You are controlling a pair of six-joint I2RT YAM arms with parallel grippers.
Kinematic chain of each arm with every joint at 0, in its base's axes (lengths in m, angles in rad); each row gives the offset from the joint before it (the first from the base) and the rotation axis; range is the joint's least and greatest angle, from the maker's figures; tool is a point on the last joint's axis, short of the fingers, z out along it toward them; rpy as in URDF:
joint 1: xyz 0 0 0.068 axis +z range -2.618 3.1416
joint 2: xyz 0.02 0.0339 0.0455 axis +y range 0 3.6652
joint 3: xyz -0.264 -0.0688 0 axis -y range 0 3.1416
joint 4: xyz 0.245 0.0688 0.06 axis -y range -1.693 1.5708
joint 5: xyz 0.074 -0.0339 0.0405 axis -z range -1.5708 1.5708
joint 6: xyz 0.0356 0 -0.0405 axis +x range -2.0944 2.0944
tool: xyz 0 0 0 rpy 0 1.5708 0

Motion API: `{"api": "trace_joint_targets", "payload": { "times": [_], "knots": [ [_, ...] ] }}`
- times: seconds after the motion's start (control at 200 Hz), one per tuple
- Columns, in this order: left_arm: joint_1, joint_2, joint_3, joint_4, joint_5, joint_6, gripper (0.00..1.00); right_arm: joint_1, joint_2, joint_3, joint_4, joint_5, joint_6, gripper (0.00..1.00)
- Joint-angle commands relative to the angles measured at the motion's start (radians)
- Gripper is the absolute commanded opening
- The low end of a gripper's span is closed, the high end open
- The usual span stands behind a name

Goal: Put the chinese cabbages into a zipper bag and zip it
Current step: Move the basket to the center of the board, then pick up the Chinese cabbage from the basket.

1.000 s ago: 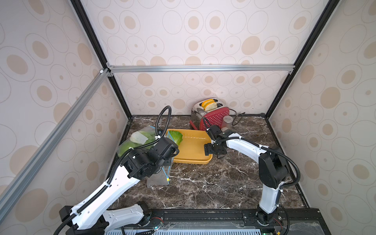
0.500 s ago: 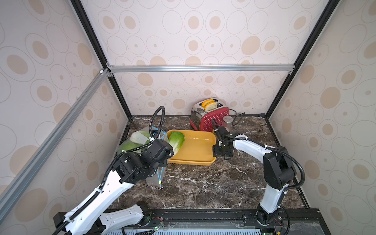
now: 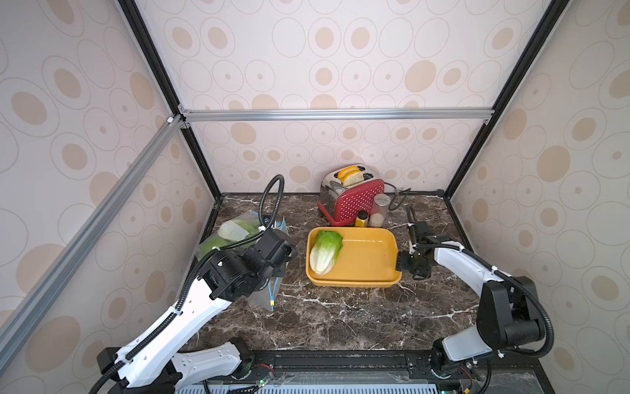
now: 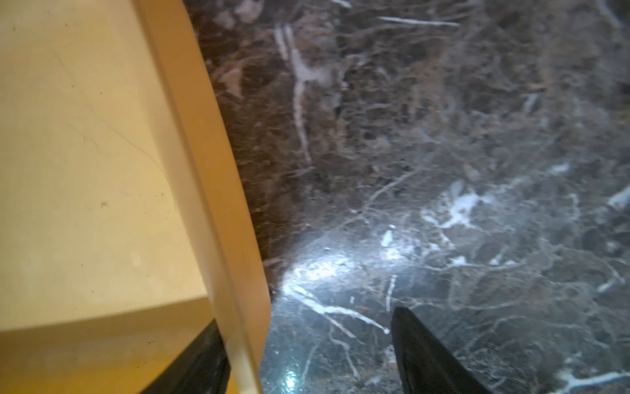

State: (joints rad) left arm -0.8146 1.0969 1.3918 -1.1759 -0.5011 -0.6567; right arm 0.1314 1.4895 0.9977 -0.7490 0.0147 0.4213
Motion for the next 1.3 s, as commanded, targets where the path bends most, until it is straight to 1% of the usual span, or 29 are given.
{"api": "trace_joint_targets", "payload": {
  "times": [0.0,0.11,0.215,0.315,0.361,0.431,0.491,0.551,0.646,0.716,0.846,0.976,1.297],
  "knots": [
    [0.006,0.041,0.002,0.088,0.048,0.045,0.05,-0.024,-0.055,0.021,-0.064,-0.044,-0.030,0.77],
    [0.006,0.099,-0.003,0.143,0.099,0.063,0.04,-0.023,-0.100,0.094,-0.099,-0.170,0.008,0.81],
    [0.006,0.133,-0.041,0.227,0.162,0.065,0.02,0.003,-0.127,0.143,-0.060,-0.318,0.090,0.85],
    [0.005,0.137,-0.111,0.348,0.236,0.054,0.02,0.093,-0.093,0.201,-0.018,-0.384,0.176,0.91],
    [0.006,0.143,-0.129,0.380,0.258,0.048,0.01,0.136,-0.062,0.212,0.034,-0.434,0.227,0.94],
    [0.006,0.153,-0.148,0.405,0.278,0.036,0.00,0.213,-0.009,0.220,0.126,-0.469,0.312,0.97],
    [0.006,0.154,-0.168,0.422,0.287,0.028,0.00,0.267,0.046,0.245,0.173,-0.466,0.354,1.00],
    [0.005,0.145,-0.193,0.441,0.298,0.017,0.00,0.314,0.110,0.275,0.215,-0.465,0.384,1.00],
    [0.006,0.128,-0.231,0.465,0.313,0.003,0.00,0.358,0.214,0.338,0.231,-0.458,0.379,1.00],
    [0.006,0.117,-0.247,0.467,0.315,-0.006,0.00,0.359,0.278,0.366,0.223,-0.453,0.364,1.00],
    [0.006,0.100,-0.269,0.471,0.314,-0.006,0.00,0.359,0.342,0.382,0.272,-0.441,0.361,1.00],
    [0.009,0.102,-0.268,0.458,0.305,0.005,0.00,0.358,0.419,0.452,0.244,-0.437,0.354,1.00],
    [0.015,0.103,-0.265,0.443,0.297,0.018,0.00,0.360,0.568,0.596,0.131,-0.362,0.291,1.00]
  ]
}}
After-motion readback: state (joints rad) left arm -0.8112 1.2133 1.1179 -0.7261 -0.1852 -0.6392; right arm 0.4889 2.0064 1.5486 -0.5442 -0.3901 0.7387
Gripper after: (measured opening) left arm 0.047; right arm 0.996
